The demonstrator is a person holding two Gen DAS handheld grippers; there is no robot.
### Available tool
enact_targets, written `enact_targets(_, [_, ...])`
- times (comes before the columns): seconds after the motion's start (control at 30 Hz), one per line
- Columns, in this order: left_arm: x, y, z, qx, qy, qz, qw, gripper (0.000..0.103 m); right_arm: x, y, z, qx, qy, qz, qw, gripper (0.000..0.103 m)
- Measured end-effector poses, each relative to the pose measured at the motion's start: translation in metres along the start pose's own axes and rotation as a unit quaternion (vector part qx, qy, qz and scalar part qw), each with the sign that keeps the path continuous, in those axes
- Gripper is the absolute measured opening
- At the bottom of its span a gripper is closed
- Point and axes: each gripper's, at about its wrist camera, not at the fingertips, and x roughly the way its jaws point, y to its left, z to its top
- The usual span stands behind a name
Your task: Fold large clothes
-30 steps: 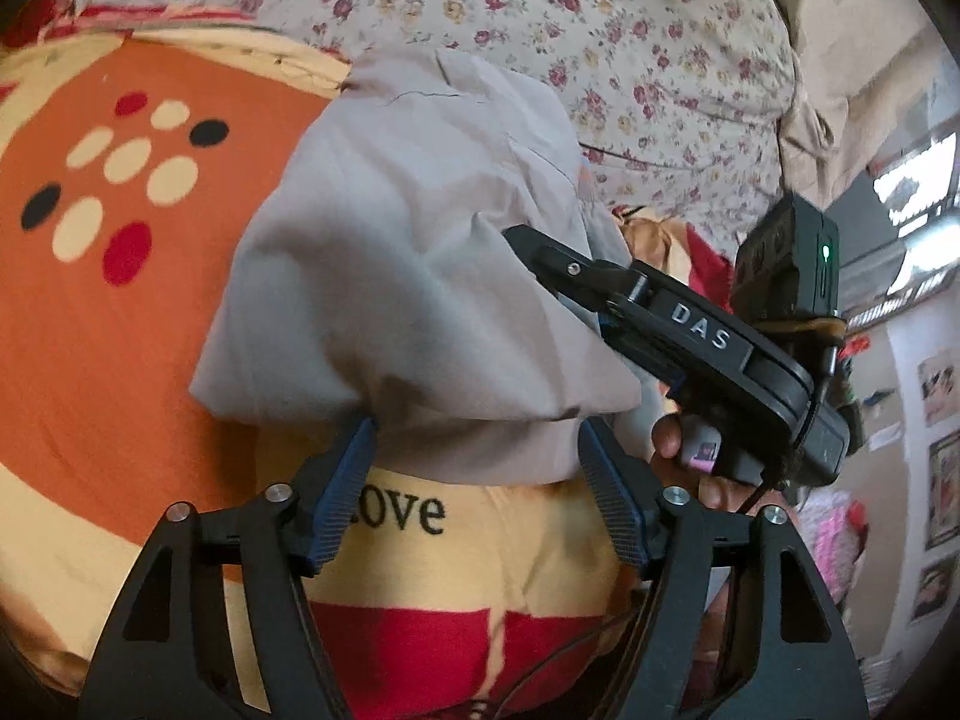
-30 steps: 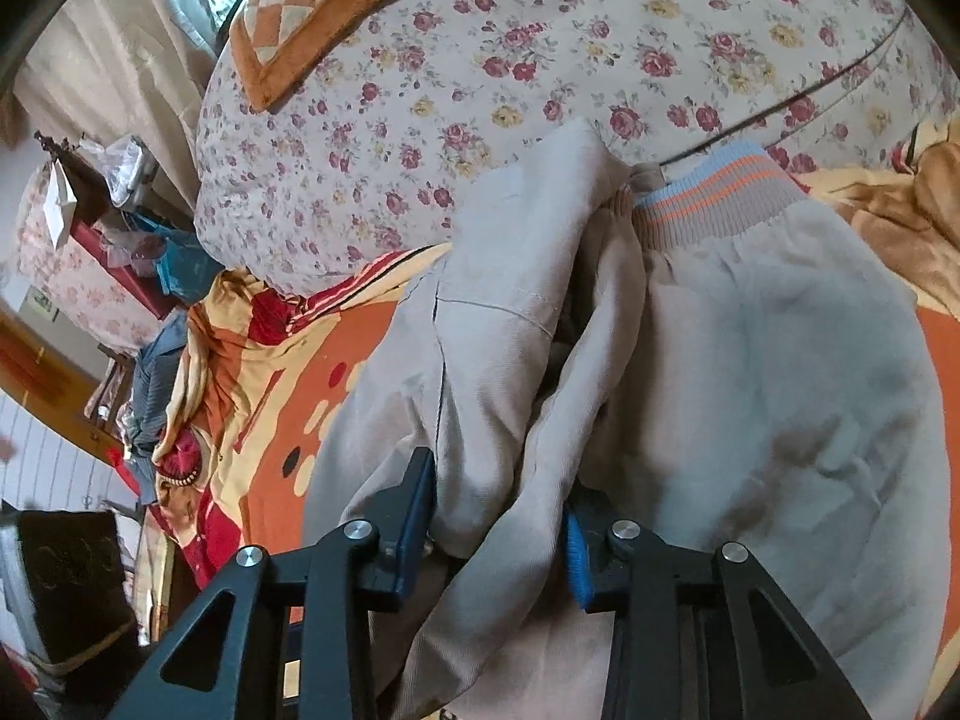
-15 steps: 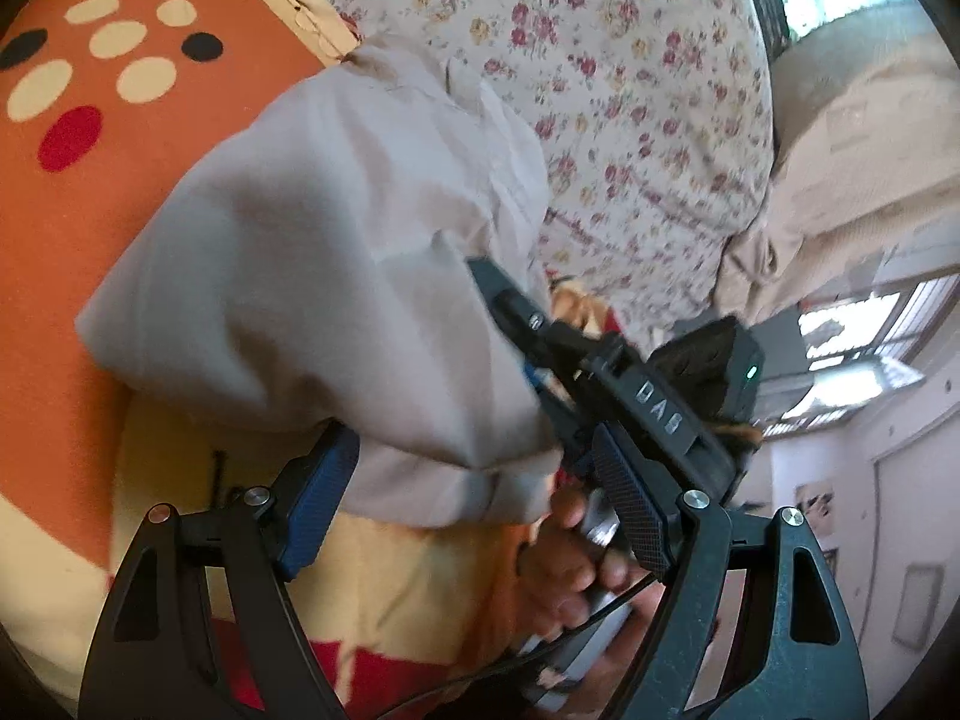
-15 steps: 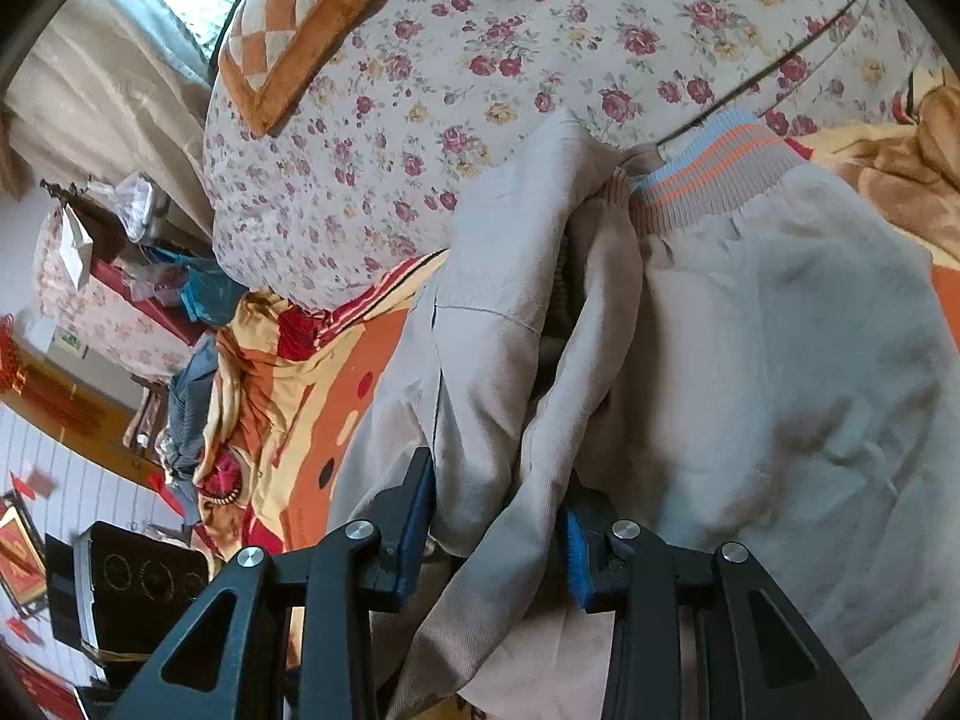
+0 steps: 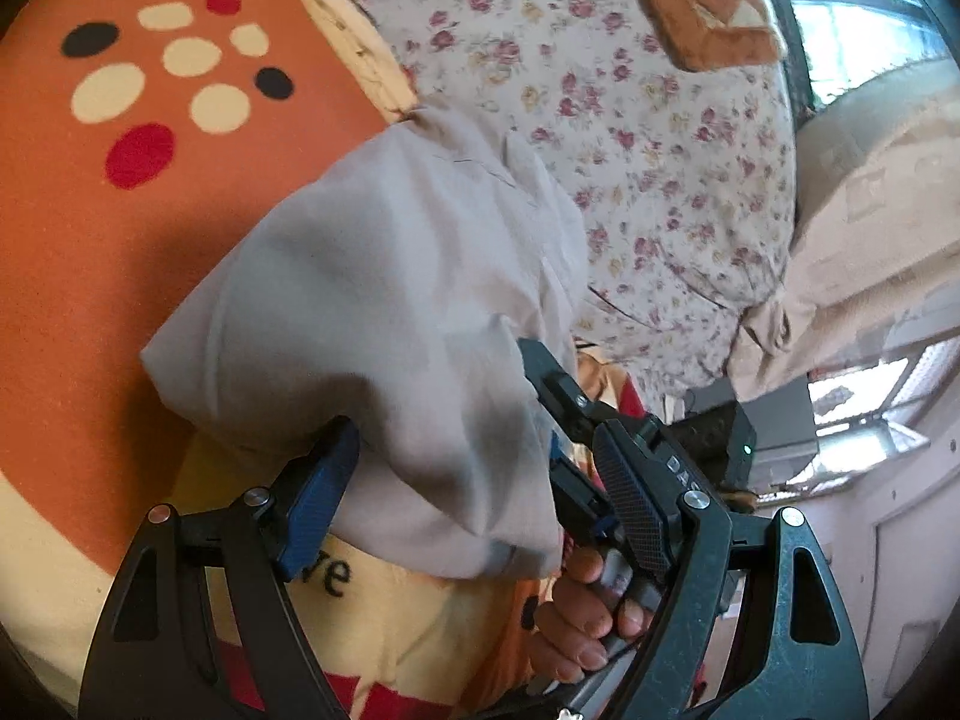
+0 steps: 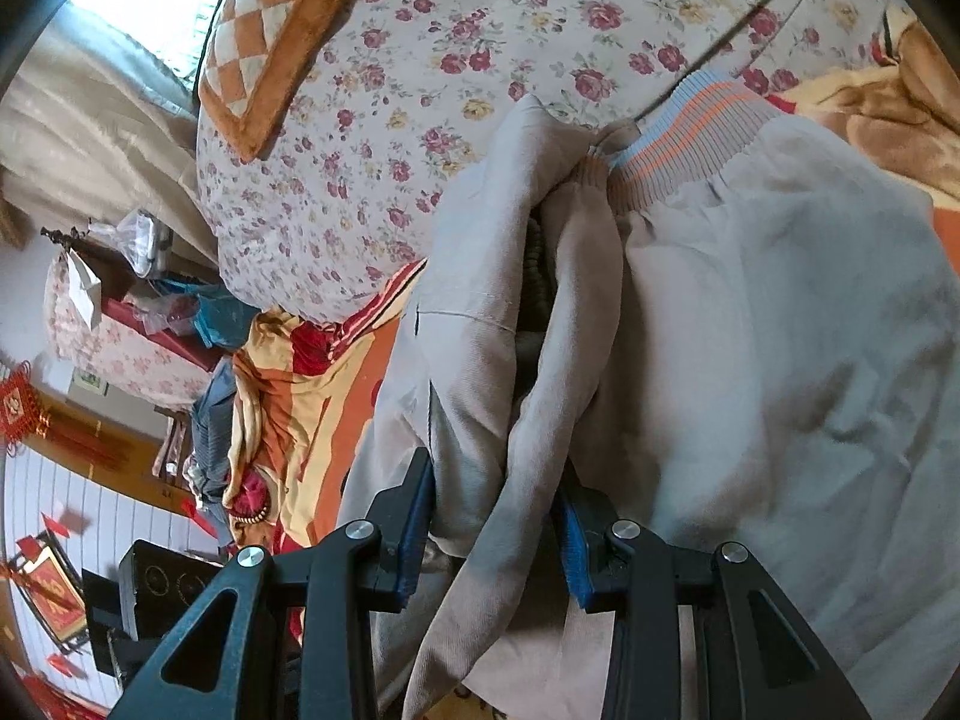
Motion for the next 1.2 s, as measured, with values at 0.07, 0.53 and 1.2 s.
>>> enact_targets(0.07, [0.005, 0.004, 0.002, -0.009, 0.005, 0.009, 0.9999, 0.08, 0.002, 0.001, -0.001, -0.004, 0.002, -0.004, 1.0, 0.036])
enact_targets(0.53, [0.012, 0.013, 0.005, 0.002, 0.008, 0.065, 0.9979, 0.04, 0.025, 0.018, 0.022, -0.069, -0.008, -0.071, 0.995, 0.051])
enact_targets(1.2, [0.041, -0.07, -0.044, 0.127, 0.051, 0.043, 0.9897, 0.008, -0.079, -0.007, 0.041, -0.072, -0.094, -0.089, 0.989, 0.001])
